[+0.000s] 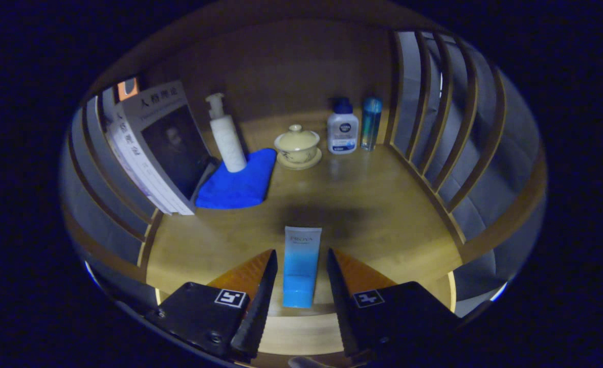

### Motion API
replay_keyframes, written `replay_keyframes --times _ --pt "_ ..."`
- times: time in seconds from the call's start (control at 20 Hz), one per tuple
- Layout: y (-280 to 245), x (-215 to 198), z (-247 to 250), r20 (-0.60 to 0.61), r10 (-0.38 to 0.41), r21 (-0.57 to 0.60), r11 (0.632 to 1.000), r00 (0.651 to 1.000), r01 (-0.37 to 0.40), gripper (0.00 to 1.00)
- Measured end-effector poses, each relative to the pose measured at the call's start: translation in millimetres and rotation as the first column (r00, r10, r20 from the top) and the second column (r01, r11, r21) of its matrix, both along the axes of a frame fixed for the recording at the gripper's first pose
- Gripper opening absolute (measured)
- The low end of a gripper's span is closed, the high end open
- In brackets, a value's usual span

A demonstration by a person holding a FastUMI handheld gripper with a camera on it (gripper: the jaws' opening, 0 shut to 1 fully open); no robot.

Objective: Pull open the drawer, take out the items inside it, and place them on the countertop above the cabinet.

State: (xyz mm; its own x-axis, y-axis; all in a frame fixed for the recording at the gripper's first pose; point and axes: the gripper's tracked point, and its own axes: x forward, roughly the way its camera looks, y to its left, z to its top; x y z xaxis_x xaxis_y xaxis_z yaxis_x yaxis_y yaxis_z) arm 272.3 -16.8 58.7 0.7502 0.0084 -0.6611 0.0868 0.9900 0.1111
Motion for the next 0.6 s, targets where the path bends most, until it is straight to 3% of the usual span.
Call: replay_keyframes --times 0.15,0.3,0.35,0.5,0.6 --pt "14 -27 35 0.181 0.048 0.013 0.999 0.982 -0.052 0.62" --pt "33 -74 56 0.312 0.089 0.062 0.992 0.946 -0.113 0.94" --pt "33 -86 61 0.359 0.094 0.064 0.99 0.929 -0.125 0.97" --pt "33 -136 72 0.516 0.071 0.086 0.987 0.854 -0.134 0.96" --pt "40 -168 68 0.589 0.096 0.063 0.985 0.802 -0.163 1.0"
